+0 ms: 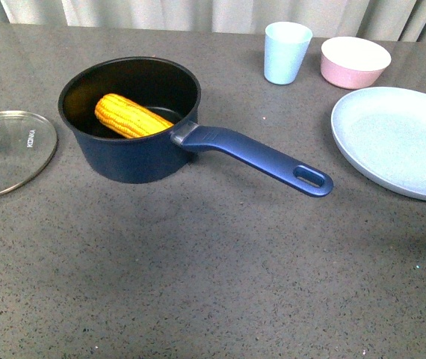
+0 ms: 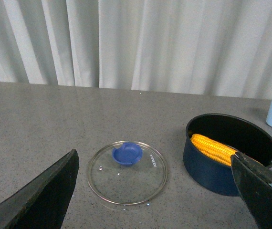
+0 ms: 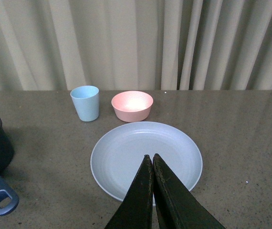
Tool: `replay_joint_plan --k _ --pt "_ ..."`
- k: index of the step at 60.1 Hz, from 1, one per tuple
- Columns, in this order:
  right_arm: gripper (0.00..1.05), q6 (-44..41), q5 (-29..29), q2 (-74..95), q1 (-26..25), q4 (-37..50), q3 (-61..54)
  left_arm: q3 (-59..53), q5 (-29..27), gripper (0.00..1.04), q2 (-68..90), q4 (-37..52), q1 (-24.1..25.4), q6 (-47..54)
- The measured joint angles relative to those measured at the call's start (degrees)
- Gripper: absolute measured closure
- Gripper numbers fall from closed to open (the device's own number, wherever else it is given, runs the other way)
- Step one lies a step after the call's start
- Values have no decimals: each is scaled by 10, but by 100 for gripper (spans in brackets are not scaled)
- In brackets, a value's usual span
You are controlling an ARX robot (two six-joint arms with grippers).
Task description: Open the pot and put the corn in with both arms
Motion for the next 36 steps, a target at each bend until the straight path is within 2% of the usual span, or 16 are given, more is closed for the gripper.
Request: replay_joint_plan --k 11,18,36 --pt "103 0 0 -24 0 -25 0 0 0 9 0 0 0 0" --pt "103 0 0 -104 0 -119 0 0 0 9 0 0 0 0" --pt "103 0 0 -122 0 -127 0 0 0 9 0 0 0 0"
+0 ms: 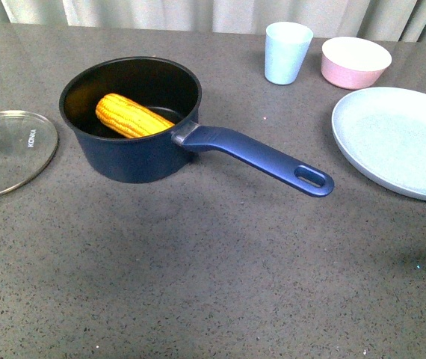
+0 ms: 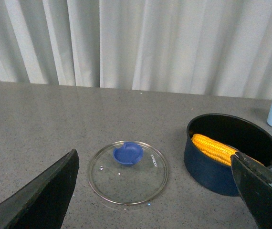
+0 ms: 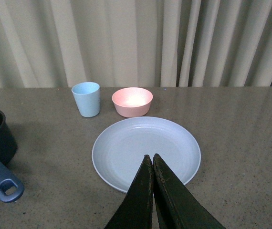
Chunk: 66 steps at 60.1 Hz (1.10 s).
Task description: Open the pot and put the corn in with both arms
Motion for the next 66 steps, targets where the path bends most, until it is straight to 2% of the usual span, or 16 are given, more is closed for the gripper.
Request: replay_joint_plan --k 10,29,33,43,66 --pt "103 0 0 0 0 0 0 0 0 9 0 0 0 0" --pt "49 0 0 0 0 0 0 0 0 9 0 0 0 0" --pt "33 0 0 0 0 0 0 0 0 9 0 0 0 0" --pt "8 0 0 0 0 0 0 0 0 9 0 0 0 0" --pt "9 0 0 0 0 0 0 0 0 9 0 0 0 0"
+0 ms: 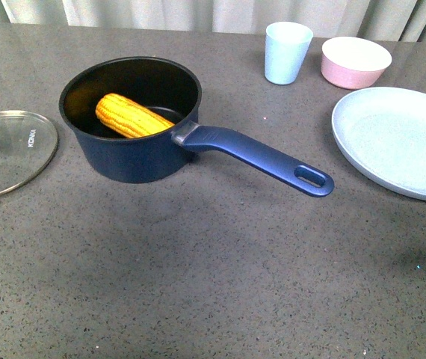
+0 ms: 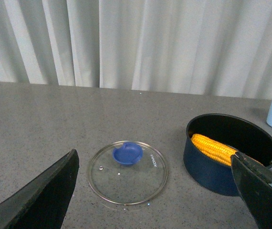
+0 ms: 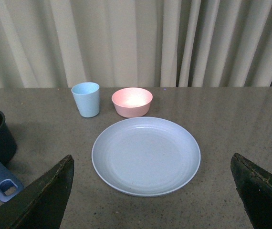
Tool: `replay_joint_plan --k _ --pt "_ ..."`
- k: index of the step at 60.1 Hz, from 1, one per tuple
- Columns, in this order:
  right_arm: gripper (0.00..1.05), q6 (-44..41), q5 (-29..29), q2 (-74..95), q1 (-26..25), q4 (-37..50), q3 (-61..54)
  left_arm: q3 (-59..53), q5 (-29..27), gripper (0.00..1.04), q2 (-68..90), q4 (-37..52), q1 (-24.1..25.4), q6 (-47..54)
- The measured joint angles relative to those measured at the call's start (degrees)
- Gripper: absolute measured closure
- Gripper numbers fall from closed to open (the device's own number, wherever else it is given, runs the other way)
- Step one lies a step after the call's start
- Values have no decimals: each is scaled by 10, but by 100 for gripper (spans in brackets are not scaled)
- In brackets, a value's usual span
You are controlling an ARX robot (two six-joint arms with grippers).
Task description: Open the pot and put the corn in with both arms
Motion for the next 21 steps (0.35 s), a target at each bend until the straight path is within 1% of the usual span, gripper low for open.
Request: replay_joint_plan --k 21 --pt "9 0 0 0 0 0 0 0 0 9 0 0 0 0"
